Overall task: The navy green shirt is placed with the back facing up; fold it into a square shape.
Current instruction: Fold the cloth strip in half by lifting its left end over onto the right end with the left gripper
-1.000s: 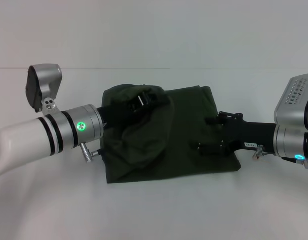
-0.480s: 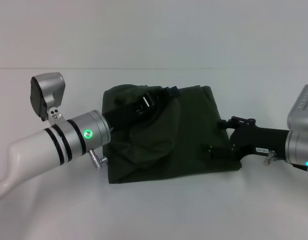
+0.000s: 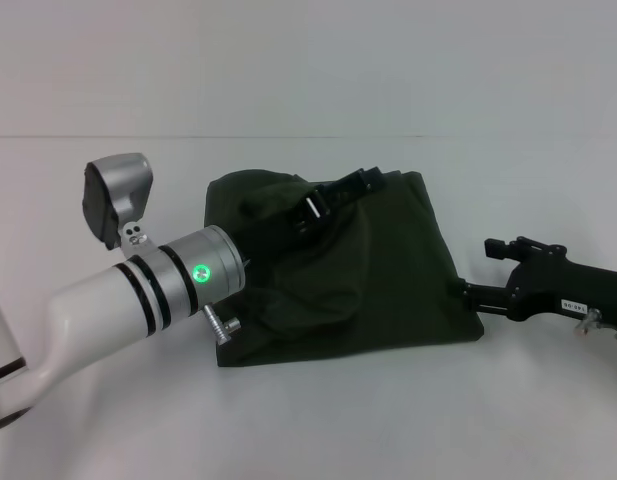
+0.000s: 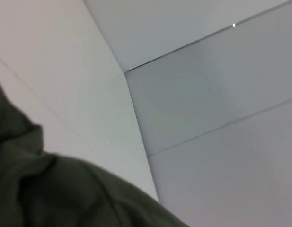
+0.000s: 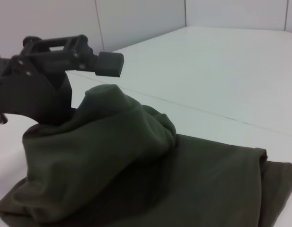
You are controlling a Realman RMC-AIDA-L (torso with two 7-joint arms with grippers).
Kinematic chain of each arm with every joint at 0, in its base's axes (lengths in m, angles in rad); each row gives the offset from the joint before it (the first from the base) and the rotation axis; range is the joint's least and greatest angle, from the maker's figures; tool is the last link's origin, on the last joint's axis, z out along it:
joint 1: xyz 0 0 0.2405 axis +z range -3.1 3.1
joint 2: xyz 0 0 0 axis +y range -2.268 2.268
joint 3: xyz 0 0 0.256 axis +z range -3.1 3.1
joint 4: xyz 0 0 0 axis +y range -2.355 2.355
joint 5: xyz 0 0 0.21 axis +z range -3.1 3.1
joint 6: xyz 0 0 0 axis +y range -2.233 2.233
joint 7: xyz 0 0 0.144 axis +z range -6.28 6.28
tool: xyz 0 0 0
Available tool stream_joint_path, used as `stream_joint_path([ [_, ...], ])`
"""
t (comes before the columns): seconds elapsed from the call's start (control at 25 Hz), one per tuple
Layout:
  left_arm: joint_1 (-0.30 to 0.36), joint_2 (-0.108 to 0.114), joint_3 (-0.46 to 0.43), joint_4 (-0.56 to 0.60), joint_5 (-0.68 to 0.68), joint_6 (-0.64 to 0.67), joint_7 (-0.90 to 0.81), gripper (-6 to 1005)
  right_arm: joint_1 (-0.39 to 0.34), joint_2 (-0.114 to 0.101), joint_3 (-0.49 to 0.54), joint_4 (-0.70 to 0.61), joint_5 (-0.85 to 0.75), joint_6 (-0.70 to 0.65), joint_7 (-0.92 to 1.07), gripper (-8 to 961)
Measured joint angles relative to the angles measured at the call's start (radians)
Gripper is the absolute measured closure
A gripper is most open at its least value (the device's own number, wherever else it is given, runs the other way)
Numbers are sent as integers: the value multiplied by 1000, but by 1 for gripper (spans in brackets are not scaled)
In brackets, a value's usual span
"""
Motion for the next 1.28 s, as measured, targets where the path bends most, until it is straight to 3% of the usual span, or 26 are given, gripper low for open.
stream_joint_path([
  [0.24, -22, 1, 85, 43, 3, -34, 34, 91, -3, 0, 2, 5, 0, -7, -1, 38],
  [0.4, -36, 6, 287, 122, 3, -91, -35, 79, -3, 1, 2, 6, 0, -16, -1, 38],
  [0.44, -37, 10, 385, 171, 4, -123, -94, 76, -3, 1, 2, 6, 0, -16, -1, 37],
  [0.68, -37, 22, 616, 370, 111, -163, -337, 79, -3, 2, -2, 7, 0, -17, -1, 37],
  [0.88, -75, 15, 642, 494, 231, -134, -479, 80, -3, 3, -5, 10, 0, -17, -1, 37],
  [1.08, -138, 14, 653, 499, 260, -122, -521, 80, -16, 2, -4, 10, 0, -17, -1, 37],
  [1.28, -138, 13, 641, 511, 259, -121, -523, 80, -36, -1, 0, 1, 0, -17, -1, 37],
])
